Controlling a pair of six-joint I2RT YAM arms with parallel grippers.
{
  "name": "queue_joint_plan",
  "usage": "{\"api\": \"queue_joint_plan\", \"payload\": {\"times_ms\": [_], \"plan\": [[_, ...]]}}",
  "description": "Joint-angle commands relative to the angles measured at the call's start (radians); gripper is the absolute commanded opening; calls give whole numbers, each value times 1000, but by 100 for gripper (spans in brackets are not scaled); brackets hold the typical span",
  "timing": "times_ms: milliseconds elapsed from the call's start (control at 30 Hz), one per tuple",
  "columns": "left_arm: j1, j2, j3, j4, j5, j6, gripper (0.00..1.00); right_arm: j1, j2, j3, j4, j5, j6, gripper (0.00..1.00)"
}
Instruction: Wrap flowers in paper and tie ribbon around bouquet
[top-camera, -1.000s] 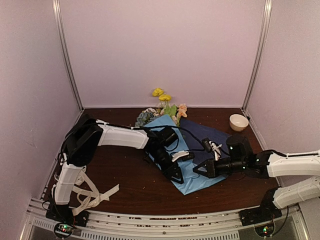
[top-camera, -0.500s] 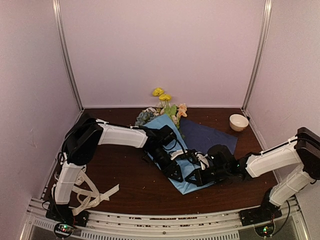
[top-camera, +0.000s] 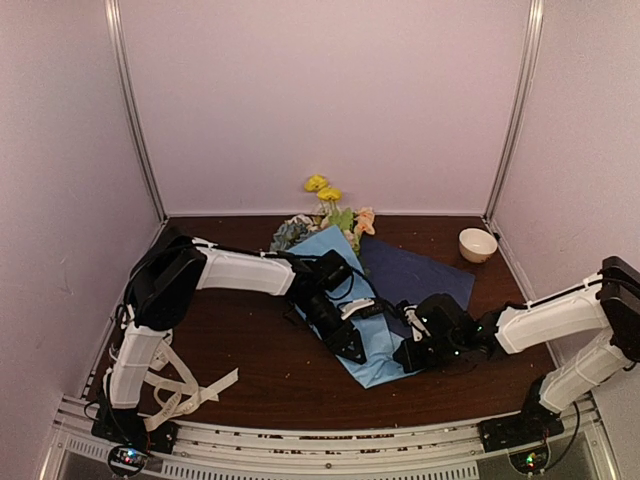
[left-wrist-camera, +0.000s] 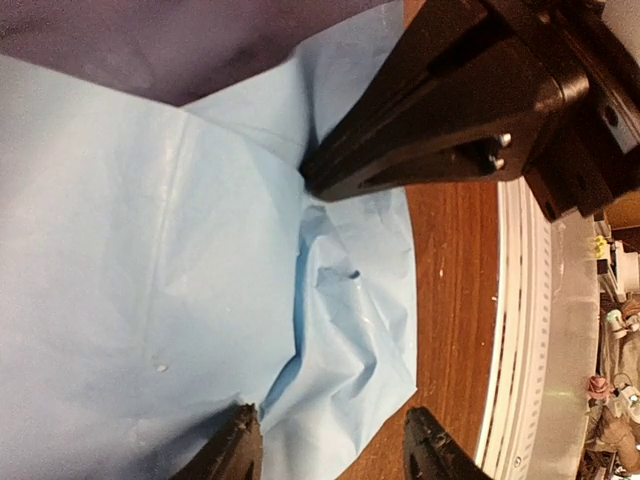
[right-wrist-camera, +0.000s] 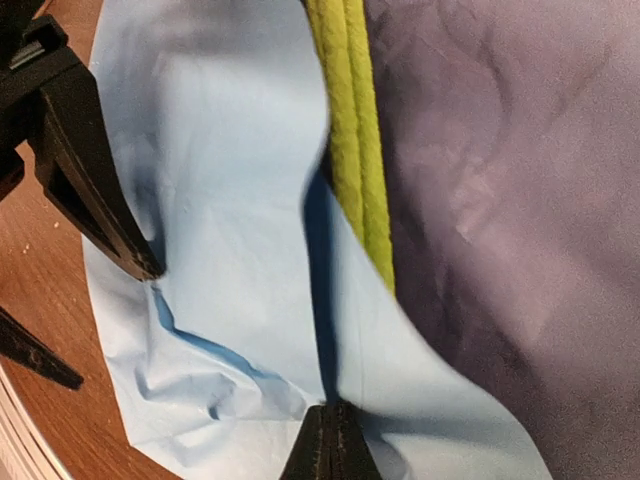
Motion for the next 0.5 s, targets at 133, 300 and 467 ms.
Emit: {"api": "queue_joint_plan", "payload": {"times_ms": [133, 300, 467], "plan": [[-3, 30, -17, -3, -34, 24, 52, -6, -155, -4, -168, 25, -57, 0], [-1, 32, -18, -4, -31, 25, 52, 51, -291, -24, 6, -133, -146, 0], [2, 35, -14, -4, -23, 22, 52, 69, -169, -14, 109, -194, -123, 0]]}}
